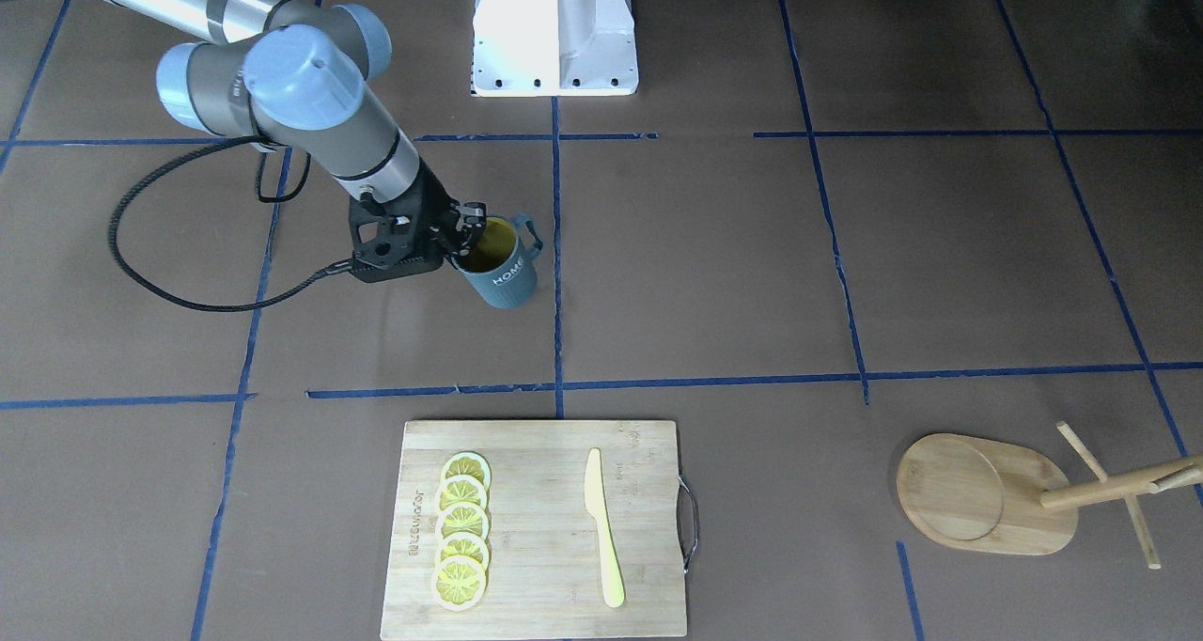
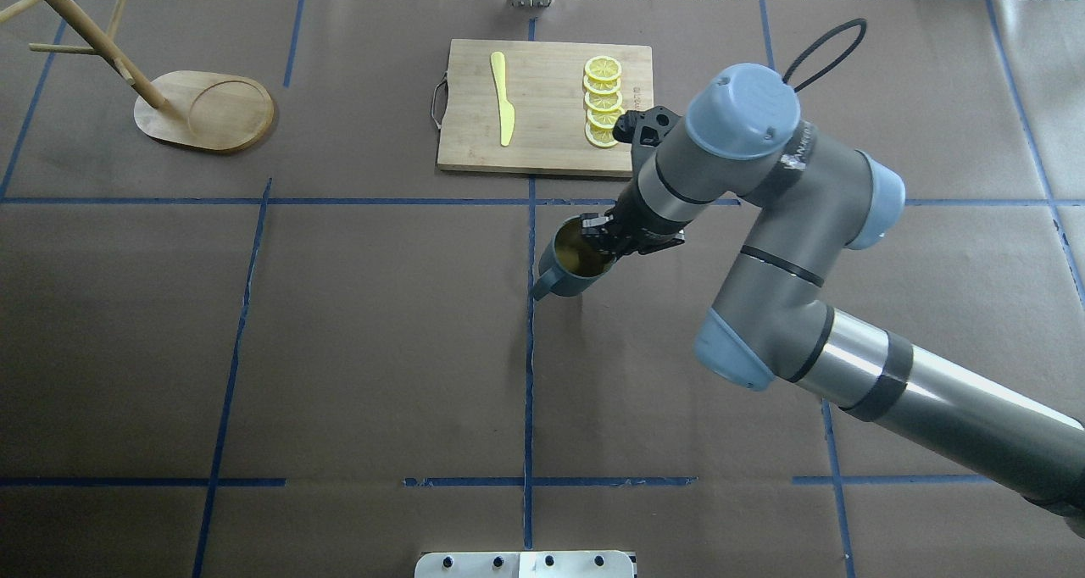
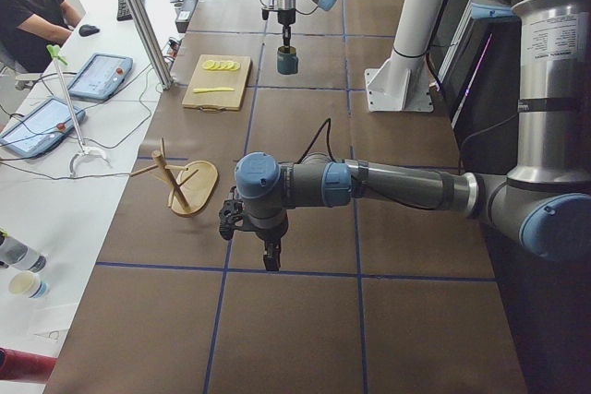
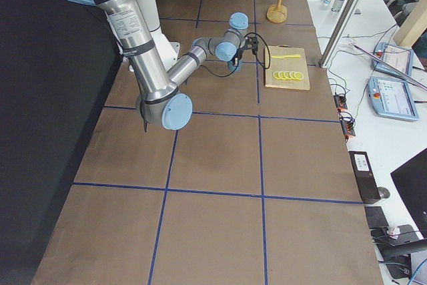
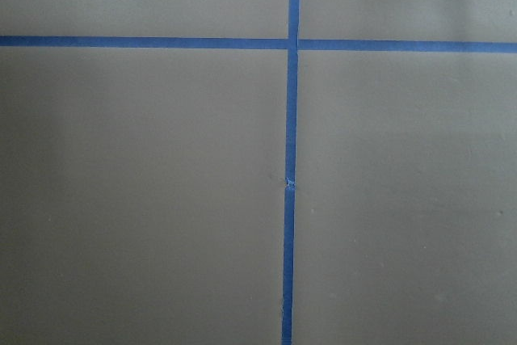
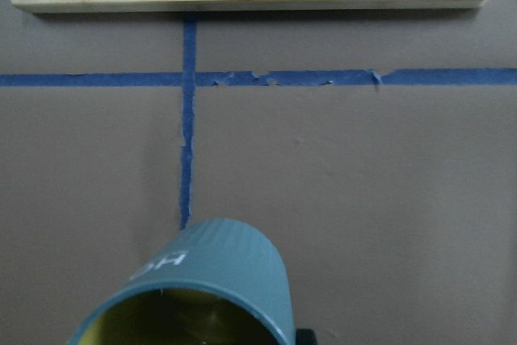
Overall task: Hang cup on storage rack
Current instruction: 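Carry the teal mug to table center and set it upright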
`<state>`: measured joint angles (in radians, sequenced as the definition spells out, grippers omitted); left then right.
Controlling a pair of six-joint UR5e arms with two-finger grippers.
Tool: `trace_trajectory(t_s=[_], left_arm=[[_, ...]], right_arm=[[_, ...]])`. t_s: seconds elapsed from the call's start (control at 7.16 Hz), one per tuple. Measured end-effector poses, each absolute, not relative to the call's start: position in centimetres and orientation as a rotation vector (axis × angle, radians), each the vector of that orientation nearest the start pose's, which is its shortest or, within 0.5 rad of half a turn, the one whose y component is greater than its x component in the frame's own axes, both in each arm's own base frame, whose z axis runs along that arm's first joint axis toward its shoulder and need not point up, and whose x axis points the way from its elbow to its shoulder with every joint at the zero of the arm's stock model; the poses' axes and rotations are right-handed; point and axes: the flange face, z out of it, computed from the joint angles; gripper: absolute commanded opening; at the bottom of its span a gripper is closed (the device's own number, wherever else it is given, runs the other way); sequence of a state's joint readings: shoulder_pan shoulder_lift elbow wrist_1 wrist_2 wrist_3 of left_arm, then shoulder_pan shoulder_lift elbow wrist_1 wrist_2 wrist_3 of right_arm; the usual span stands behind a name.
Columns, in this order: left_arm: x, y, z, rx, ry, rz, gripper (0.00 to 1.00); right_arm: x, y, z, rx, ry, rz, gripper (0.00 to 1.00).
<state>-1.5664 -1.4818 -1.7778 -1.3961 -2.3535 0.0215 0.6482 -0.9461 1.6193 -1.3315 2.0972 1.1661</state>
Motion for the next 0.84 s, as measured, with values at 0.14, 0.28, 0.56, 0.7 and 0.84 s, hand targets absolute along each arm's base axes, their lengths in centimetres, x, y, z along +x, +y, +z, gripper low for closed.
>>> trace_trajectory(t_s=[0.14, 0.28, 0.56, 0.7, 0.84], left_arm=[[-6.1, -44.7, 61.6, -0.046, 0.784, 0.002, 1.00], [-6.1, -44.7, 61.6, -0.047, 0.785, 0.002, 1.00], [-6.1, -44.7, 61.6, -0.048, 0.786, 0.002, 1.00], [-6.1, -44.7, 61.6, -0.049, 0.786, 0.001, 1.00], [-6.1, -44.7, 61.6, -0.050, 0.786, 0.001, 1.00]], right_arm=[[-50.9, -48.4, 22.5, 0.021, -1.011, -0.015, 0.00], [-51.8, -48.5, 22.0, 0.022, -1.004, -0.018, 0.00], [-53.3, -48.4, 22.7, 0.017, -0.976, -0.025, 0.02], [-53.9, -48.1, 22.9, 0.015, -0.967, -0.030, 0.05], [-54.4, -47.9, 22.8, 0.018, -0.963, -0.034, 0.24]])
